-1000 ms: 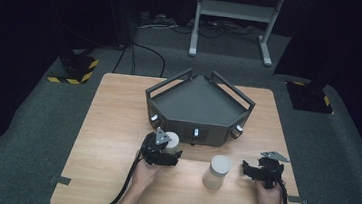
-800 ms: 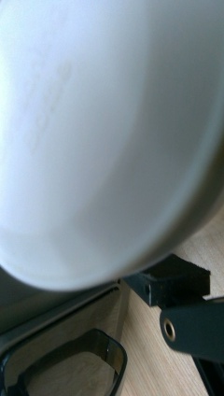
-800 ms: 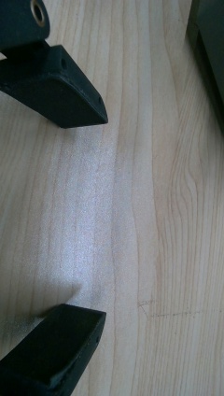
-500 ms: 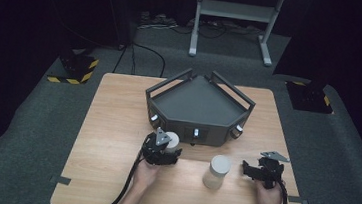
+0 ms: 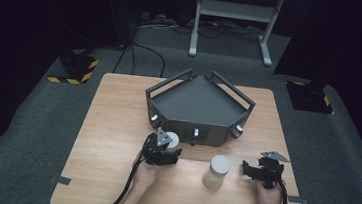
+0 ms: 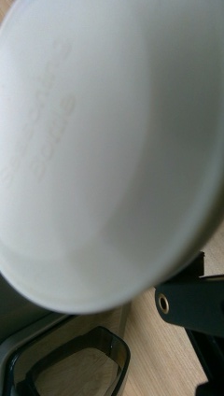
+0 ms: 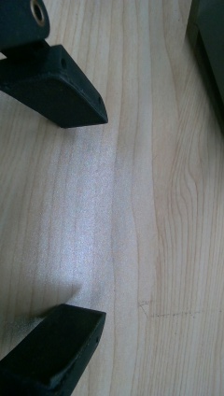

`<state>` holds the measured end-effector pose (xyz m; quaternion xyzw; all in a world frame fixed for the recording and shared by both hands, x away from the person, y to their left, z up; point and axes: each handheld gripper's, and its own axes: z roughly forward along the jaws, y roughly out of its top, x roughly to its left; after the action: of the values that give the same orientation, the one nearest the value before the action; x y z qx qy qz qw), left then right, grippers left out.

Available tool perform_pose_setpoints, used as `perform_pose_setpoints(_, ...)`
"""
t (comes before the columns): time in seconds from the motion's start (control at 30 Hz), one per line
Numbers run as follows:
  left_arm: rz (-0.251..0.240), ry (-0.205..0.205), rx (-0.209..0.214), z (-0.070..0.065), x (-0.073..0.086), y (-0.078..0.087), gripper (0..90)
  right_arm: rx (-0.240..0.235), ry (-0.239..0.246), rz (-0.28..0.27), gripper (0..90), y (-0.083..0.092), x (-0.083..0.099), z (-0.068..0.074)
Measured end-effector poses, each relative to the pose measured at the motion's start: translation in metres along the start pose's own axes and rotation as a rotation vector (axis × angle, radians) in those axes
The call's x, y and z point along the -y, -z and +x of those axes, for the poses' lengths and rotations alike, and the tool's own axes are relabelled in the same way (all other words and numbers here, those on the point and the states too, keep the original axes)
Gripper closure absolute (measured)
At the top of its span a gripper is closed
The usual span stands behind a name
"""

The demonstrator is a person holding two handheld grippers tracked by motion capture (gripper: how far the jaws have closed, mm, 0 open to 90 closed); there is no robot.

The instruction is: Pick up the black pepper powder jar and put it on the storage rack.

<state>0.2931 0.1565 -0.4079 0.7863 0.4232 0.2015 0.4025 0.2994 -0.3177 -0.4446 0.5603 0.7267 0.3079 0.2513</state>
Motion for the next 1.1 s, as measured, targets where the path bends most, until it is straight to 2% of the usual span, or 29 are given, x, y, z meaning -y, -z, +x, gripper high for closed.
perform_pose_setpoints(0.17, 0.015, -0.019, 0.012, -0.001, -0.003, 0.001, 33.5, 0.001, 0.0, 0.0, 5.6, 0.0, 0.0, 0.0)
perform_pose_setpoints(0.4, 0.019, -0.017, 0.026, 0.001, -0.005, 0.002, 33.6, 0.0, 0.0, 0.001, 5.6, 0.0, 0.0, 0.0)
perform_pose_setpoints(1.1, 0.029, -0.043, 0.046, 0.001, -0.022, 0.014, 33.7, 0.0, 0.0, 0.001, 5.6, 0.0, 0.0, 0.0)
